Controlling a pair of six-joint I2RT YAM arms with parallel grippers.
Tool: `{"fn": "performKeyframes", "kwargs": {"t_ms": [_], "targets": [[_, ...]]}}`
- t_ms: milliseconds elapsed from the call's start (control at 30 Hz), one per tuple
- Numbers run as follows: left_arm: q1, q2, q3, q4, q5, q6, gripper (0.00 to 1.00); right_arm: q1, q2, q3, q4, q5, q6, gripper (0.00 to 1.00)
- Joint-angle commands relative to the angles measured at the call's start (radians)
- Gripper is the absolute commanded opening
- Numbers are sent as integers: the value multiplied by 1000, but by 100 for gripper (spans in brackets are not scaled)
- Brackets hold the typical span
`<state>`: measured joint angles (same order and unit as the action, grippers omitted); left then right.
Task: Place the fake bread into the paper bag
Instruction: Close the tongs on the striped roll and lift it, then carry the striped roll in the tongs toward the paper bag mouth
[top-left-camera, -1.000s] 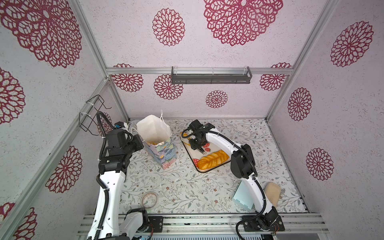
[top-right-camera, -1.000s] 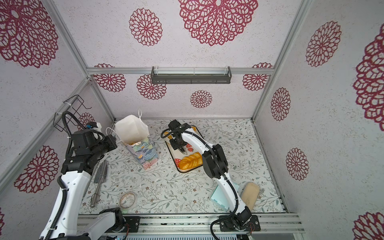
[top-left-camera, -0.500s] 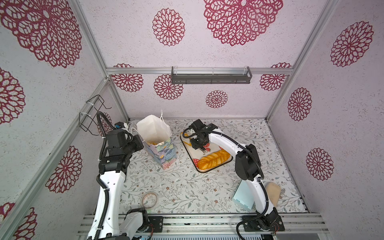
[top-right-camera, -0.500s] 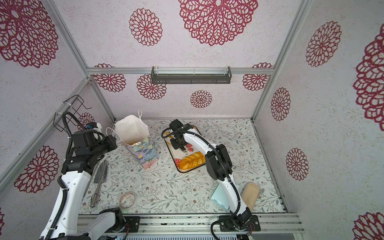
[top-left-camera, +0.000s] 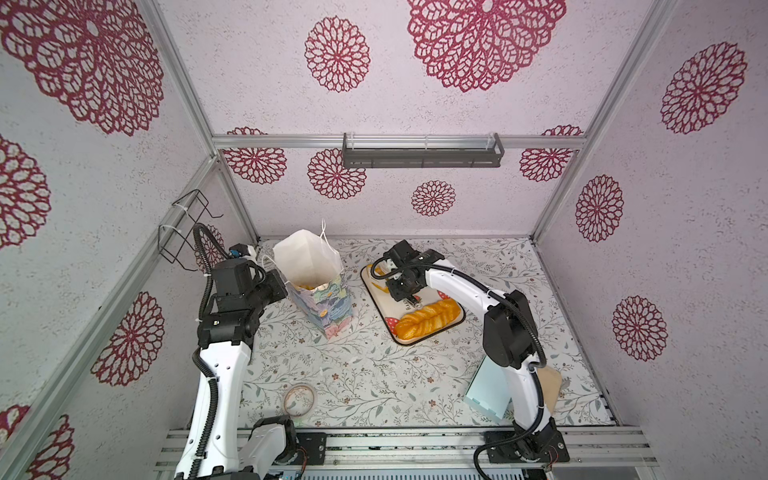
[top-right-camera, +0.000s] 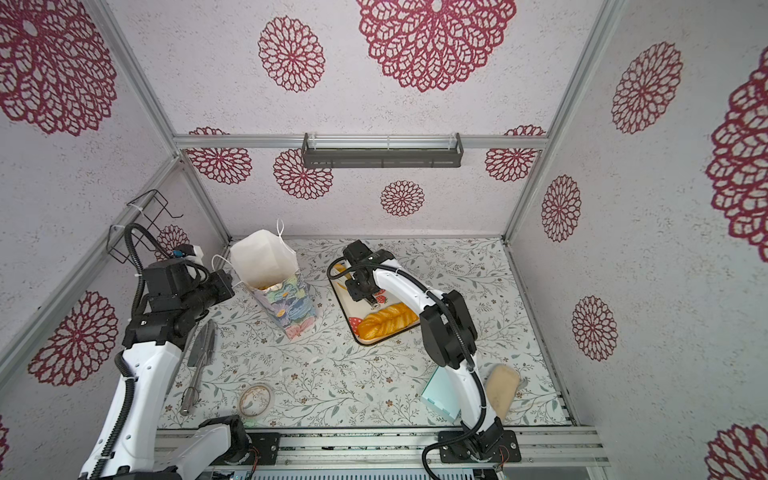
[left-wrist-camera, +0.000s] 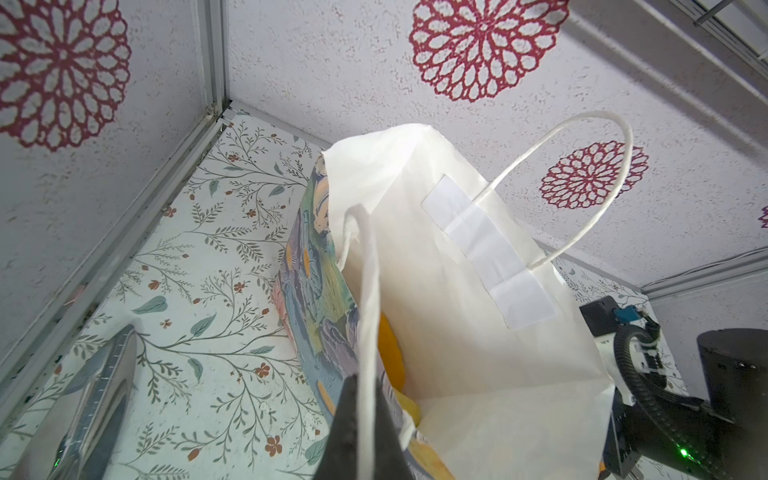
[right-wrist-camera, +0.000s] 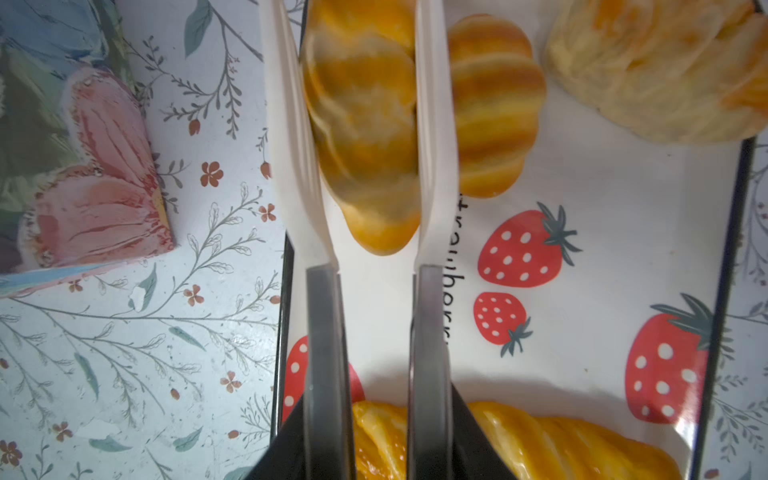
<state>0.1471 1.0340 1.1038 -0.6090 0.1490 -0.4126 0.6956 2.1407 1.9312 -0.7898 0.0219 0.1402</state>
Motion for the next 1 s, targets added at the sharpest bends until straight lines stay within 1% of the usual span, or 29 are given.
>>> {"fn": "performKeyframes", "kwargs": {"t_ms": [0, 367, 967], "targets": [[7, 5, -9, 14, 11, -5, 1, -3, -114, -14, 57, 16, 23, 39], [8, 2, -9, 12, 8, -3, 2, -4, -224, -77, 103, -3, 45, 39], [7, 1, -9, 12, 8, -1, 1, -4, -400, -153, 213, -113, 64, 39]]}}
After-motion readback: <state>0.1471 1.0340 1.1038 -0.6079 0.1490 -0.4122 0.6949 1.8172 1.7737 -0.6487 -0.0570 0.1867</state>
